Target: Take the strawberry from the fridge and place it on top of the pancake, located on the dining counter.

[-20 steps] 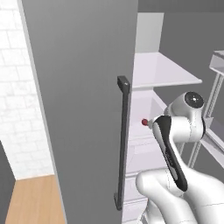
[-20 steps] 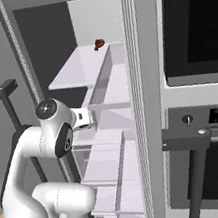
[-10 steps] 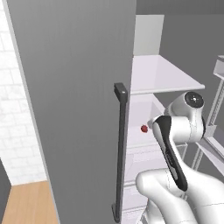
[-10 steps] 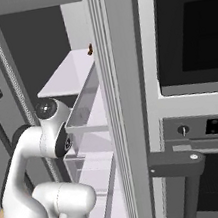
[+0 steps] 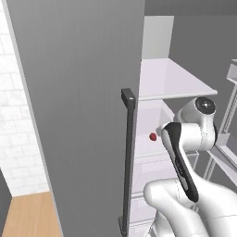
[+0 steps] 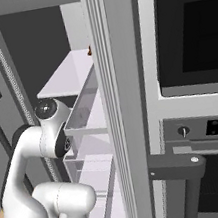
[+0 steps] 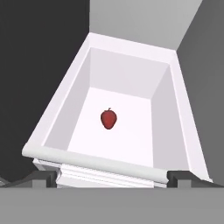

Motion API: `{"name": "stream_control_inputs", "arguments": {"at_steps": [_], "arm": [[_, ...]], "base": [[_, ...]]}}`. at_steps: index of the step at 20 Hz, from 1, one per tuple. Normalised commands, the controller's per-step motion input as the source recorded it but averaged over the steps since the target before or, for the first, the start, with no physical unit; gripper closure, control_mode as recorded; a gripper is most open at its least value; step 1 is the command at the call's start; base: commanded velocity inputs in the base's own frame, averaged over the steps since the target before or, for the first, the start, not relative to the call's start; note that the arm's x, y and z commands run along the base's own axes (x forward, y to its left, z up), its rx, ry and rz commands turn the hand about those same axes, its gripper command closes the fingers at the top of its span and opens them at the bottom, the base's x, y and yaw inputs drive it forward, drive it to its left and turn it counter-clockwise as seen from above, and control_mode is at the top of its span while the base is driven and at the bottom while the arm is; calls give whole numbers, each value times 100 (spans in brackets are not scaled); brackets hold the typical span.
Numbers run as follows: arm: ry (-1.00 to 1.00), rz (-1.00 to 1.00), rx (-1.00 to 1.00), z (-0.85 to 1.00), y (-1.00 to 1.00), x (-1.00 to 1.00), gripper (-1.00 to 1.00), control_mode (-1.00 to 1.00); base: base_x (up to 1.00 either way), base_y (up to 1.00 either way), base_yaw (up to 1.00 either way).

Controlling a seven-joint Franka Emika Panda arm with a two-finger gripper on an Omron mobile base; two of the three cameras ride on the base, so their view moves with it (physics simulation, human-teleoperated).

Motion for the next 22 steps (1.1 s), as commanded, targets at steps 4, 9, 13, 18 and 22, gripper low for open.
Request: {"name": "stream_control_inputs", "arguments": {"at_steps": [4, 9, 13, 18, 22], "arm": [[8, 0, -4, -50, 5, 16, -100, -100], [8, 0, -6, -100, 29, 43, -100, -100], [4, 2, 0, -58, 5, 53, -100, -100], [2, 2, 4, -15, -1, 64, -100, -100], [0, 1, 0, -17, 0, 45, -100, -100]], "base": [[3, 0, 0], [0, 0, 0], [0, 0, 0], [0, 0, 0], [0, 0, 0]]}}
